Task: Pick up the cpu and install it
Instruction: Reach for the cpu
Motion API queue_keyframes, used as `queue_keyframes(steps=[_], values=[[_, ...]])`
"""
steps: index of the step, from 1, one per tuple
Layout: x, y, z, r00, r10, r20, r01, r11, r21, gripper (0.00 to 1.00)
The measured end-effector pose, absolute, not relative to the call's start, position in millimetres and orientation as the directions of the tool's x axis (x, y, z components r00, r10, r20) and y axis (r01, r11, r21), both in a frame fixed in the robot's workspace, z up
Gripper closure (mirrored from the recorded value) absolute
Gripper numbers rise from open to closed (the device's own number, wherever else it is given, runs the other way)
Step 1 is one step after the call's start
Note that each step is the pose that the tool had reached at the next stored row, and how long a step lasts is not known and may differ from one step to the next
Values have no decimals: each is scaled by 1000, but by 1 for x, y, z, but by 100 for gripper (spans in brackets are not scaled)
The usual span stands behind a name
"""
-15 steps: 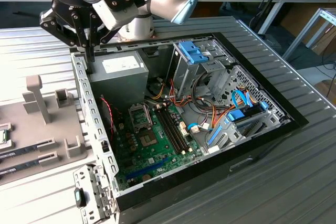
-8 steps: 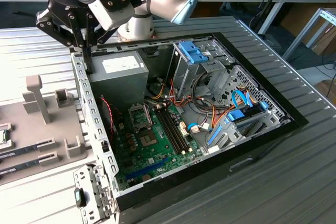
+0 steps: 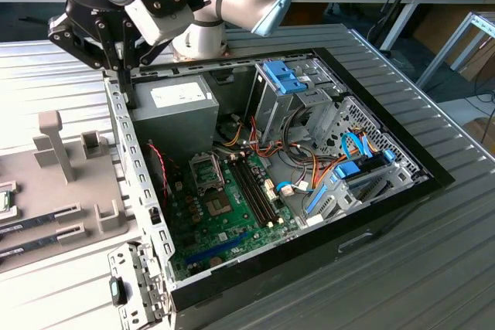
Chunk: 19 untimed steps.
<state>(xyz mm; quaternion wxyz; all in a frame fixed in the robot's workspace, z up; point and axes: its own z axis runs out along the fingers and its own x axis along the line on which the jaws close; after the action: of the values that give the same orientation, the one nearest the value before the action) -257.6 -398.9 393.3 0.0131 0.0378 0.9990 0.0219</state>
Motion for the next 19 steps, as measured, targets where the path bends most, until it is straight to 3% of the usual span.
queue_keyframes(steps=[19], values=[[-269, -399, 393, -997, 76, -24, 75, 996, 45, 90]])
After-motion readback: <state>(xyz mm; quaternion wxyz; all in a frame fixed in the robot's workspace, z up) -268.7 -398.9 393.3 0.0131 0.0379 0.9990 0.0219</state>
